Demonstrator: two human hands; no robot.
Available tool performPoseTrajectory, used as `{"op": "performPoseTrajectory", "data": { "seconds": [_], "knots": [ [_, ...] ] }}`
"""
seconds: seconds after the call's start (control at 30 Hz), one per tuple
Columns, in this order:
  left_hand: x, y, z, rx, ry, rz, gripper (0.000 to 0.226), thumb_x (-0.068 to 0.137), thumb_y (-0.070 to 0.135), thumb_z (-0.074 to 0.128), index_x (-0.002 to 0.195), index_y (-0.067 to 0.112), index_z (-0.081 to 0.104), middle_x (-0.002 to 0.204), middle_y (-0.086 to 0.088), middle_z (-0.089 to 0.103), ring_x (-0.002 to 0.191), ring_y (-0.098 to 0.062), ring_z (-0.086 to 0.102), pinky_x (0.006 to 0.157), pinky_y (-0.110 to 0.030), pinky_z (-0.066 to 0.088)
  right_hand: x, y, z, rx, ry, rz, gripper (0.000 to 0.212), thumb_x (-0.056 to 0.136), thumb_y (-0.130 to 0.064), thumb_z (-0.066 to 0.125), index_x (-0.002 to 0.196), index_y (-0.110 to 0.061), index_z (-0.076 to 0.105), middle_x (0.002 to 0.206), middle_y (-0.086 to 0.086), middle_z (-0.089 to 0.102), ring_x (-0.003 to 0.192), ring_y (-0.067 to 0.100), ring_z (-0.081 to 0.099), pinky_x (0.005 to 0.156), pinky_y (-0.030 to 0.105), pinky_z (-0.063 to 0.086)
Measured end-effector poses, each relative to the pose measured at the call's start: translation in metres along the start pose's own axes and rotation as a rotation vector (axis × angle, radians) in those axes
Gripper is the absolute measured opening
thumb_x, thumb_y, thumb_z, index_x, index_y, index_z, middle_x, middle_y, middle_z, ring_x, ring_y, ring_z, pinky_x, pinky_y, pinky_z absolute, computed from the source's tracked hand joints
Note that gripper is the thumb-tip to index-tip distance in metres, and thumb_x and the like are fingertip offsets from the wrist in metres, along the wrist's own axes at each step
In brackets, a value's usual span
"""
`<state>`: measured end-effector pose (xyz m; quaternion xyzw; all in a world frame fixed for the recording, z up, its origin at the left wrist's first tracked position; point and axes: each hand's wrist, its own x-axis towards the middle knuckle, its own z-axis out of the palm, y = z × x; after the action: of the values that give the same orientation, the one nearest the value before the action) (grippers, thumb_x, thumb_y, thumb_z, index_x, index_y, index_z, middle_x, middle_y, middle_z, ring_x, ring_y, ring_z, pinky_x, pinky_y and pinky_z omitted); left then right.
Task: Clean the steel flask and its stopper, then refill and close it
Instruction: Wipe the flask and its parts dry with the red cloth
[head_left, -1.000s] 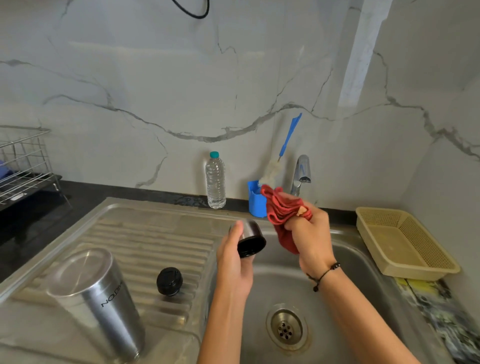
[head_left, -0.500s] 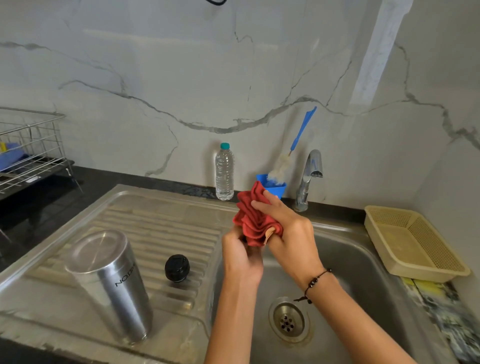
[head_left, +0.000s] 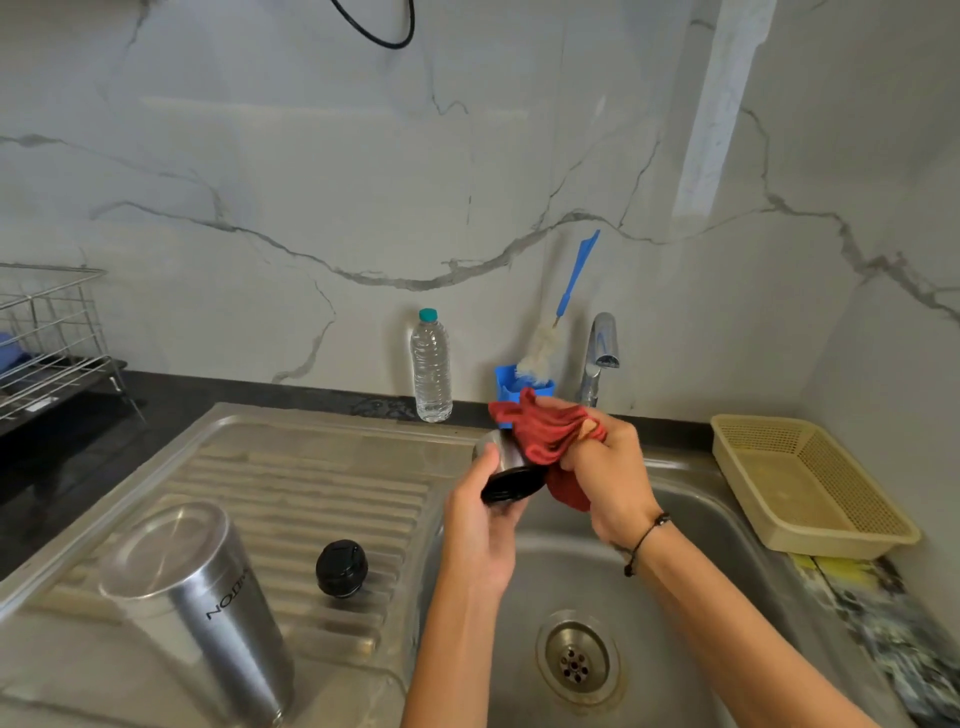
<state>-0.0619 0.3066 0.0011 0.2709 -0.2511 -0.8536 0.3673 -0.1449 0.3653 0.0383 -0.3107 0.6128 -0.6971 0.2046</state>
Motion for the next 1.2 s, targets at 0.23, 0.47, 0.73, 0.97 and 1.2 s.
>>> {"op": "performPoseTrajectory", "data": {
  "seconds": [0.23,0.47,0.73,0.97,1.2],
  "knots": [
    [0.005,0.005,-0.002,-0.057,0.000,0.074,0.038,0.096,0.007,0.036,0.083,0.007,0.072,0.078,-0.008,0.070,0.074,-0.015,0.067,0.064,-0.023,0.054,-0.016,-0.005,0.013,-0.557,-0.076,-0.577,0.045,0.075,0.002,0.042,0.107,-0.013,0.070,0.116,0.002,0.066,0.108,0.006,0.061,0.094,0.018,0.046],
    [-0.002,0.012,-0.004,-0.107,-0.114,0.129,0.033,0.091,0.000,0.035,0.093,0.005,0.067,0.078,-0.007,0.072,0.073,-0.014,0.067,0.060,-0.021,0.053,-0.018,-0.003,0.023,-0.707,-0.061,-0.596,0.043,0.073,-0.013,0.048,0.109,-0.018,0.070,0.126,0.006,0.060,0.117,0.017,0.057,0.097,0.022,0.044],
    [-0.006,0.005,0.004,-0.248,-0.188,0.123,0.038,0.075,0.022,0.056,0.107,0.002,0.061,0.104,-0.017,0.061,0.103,-0.031,0.056,0.092,-0.040,0.043,-0.007,-0.017,0.012,-0.299,-0.014,-0.184,0.051,0.080,0.012,0.046,0.102,-0.026,0.072,0.098,-0.008,0.072,0.097,0.004,0.065,0.093,0.028,0.050],
    [-0.001,-0.002,0.004,-0.043,-0.193,0.104,0.073,0.057,0.032,0.087,0.117,0.001,0.059,0.101,-0.012,0.069,0.097,-0.023,0.063,0.085,-0.032,0.051,0.003,-0.006,0.002,-0.024,0.057,0.034,0.050,0.075,0.017,0.041,0.097,-0.014,0.074,0.092,0.004,0.073,0.095,0.017,0.068,0.079,0.028,0.053],
    [0.005,0.003,-0.007,-0.139,-0.142,0.090,0.023,0.078,0.019,0.058,0.097,0.007,0.063,0.090,-0.009,0.066,0.090,-0.022,0.060,0.080,-0.028,0.047,-0.007,-0.022,0.007,-0.238,0.078,-0.328,0.050,0.076,0.009,0.047,0.098,-0.028,0.072,0.103,-0.001,0.072,0.076,-0.004,0.064,0.069,0.016,0.048]
  ]
}}
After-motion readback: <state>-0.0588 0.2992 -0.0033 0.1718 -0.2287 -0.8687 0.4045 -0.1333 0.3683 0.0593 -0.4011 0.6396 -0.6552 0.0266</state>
